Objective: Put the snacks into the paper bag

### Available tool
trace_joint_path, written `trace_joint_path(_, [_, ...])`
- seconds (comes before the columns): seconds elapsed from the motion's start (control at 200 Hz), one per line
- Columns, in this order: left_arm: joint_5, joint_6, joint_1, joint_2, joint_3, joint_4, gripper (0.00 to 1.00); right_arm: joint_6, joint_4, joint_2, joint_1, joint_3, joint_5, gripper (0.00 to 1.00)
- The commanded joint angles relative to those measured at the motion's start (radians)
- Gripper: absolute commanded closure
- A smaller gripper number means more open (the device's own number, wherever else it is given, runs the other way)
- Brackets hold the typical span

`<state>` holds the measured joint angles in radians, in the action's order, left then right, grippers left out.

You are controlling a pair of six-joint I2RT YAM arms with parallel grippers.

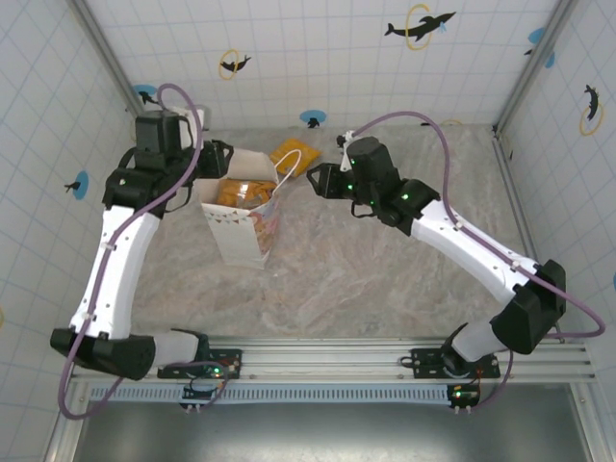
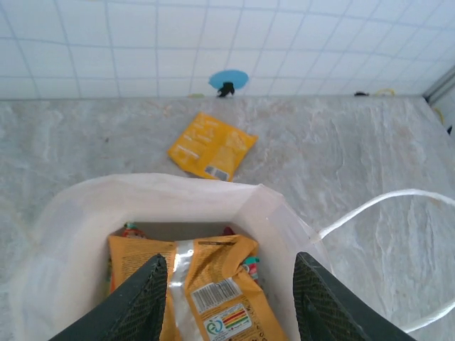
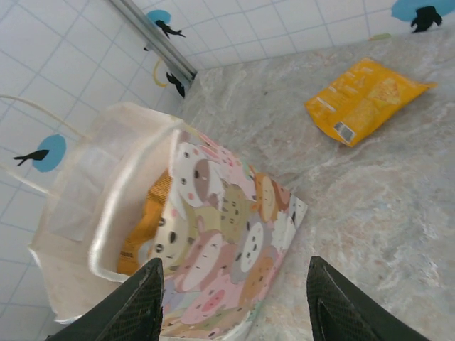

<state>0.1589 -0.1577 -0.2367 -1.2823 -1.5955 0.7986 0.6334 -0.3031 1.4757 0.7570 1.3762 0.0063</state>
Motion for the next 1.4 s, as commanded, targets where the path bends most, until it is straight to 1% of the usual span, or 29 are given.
trace_joint_path(0.0, [-0.062, -0.024, -0.001, 0.036, 0.045, 0.015, 0.50, 0.037, 0.060, -0.005, -0.029, -0.055, -0.007, 0.46])
trace_joint_path(0.095, [-0.061, -0.029, -0.001, 0.061, 0.078, 0.011, 0.50, 0.062, 0.110, 0.026, -0.051, -0.091, -0.040, 0.46])
trace_joint_path(0.2, [-0.033, -0.044, -0.001, 0.070, 0.090, 0.015, 0.50, 0.090, 0.178, 0.089, -0.081, -0.110, -0.081, 0.47])
trace_joint_path(0.34, [-0.029, -0.061, -0.001, 0.104, 0.128, -0.008, 0.50, 0.108, 0.244, 0.188, -0.093, -0.096, -0.033, 0.47])
trace_joint_path(0.48, [-0.055, -0.074, -0.001, 0.145, 0.172, -0.018, 0.50, 0.144, 0.328, 0.312, -0.117, -0.055, -0.051, 0.46])
trace_joint_path(0.605, [-0.105, -0.100, -0.001, 0.177, 0.200, -0.018, 0.50, 0.201, 0.373, 0.442, -0.139, 0.008, -0.106, 0.45])
trace_joint_path(0.636, [-0.124, -0.103, -0.001, 0.186, 0.207, -0.018, 0.50, 0.218, 0.415, 0.471, -0.144, 0.022, -0.119, 0.45])
trace_joint_path(0.651, [-0.137, -0.103, -0.001, 0.191, 0.210, -0.017, 0.50, 0.226, 0.423, 0.485, -0.146, 0.028, -0.124, 0.45])
trace_joint_path(0.686, [-0.171, -0.152, -0.001, 0.201, 0.214, -0.013, 0.50, 0.245, 0.449, 0.520, -0.152, 0.043, -0.140, 0.45])
trace_joint_path(0.791, [-0.280, -0.188, 0.000, 0.212, 0.206, 0.015, 0.47, 0.304, 0.510, 0.614, -0.163, 0.092, -0.178, 0.45])
trace_joint_path(0.866, [-0.320, -0.208, 0.010, 0.199, 0.203, 0.041, 0.45, 0.337, 0.549, 0.676, -0.169, 0.128, -0.199, 0.45])
trace_joint_path(0.931, [-0.304, -0.225, 0.044, 0.181, 0.209, 0.061, 0.44, 0.373, 0.583, 0.722, -0.177, 0.156, -0.220, 0.45])
trace_joint_path(1.066, [-0.205, -0.256, 0.116, 0.148, 0.256, 0.052, 0.42, 0.433, 0.649, 0.803, -0.191, 0.202, -0.259, 0.44])
trace_joint_path(1.101, [-0.183, -0.264, 0.120, 0.143, 0.273, 0.036, 0.42, 0.445, 0.662, 0.807, -0.194, 0.212, -0.265, 0.44])
trace_joint_path(1.191, [-0.142, -0.280, 0.122, 0.134, 0.298, 0.004, 0.42, 0.465, 0.671, 0.875, -0.200, 0.254, -0.281, 0.44])
trace_joint_path(1.396, [-0.136, -0.290, 0.126, 0.115, 0.293, -0.009, 0.42, 0.512, 0.666, 0.982, -0.205, 0.365, -0.298, 0.44])
